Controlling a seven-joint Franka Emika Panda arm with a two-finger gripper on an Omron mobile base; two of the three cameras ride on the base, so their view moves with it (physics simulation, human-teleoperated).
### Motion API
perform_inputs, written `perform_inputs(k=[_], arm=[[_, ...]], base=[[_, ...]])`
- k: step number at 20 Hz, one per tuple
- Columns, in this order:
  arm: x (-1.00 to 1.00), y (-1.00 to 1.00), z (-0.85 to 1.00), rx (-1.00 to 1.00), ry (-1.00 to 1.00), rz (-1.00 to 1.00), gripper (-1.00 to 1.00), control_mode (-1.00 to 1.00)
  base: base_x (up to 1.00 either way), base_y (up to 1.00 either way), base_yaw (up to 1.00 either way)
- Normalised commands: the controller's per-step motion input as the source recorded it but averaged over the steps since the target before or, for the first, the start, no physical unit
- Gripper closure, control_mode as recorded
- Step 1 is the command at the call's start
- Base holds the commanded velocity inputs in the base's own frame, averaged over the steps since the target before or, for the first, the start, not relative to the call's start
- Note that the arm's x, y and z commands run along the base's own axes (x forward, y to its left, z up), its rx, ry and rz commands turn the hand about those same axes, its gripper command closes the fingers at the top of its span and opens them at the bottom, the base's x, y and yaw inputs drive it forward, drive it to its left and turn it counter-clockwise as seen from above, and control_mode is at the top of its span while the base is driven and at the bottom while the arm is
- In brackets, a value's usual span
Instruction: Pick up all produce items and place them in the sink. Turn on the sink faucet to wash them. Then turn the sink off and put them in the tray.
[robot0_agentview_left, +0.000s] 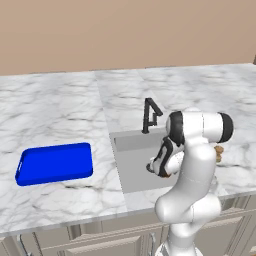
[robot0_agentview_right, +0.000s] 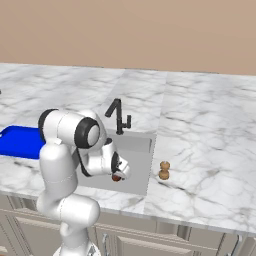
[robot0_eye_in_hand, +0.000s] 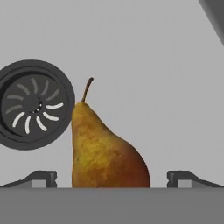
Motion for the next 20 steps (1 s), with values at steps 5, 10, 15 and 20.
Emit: perform_inputs(k=[5, 10, 15, 20], arm=[[0.00, 0.00, -0.19, 0.00, -0.01, 0.00, -1.00, -1.00], [-0.01, 0.09, -0.20, -0.03, 0.00, 0.00, 1.00, -1.00], [-0.11, 0.15, 0.07, 0.00, -0.08, 0.00, 1.00, -1.00], [-0.23, 0.34, 0.67, 0.00, -0.09, 0.00, 1.00, -1.00]], base=[[0.00, 0.00, 0.00], [0.00, 0.00, 0.00], [0.00, 0.00, 0.00], [0.00, 0.00, 0.00]])
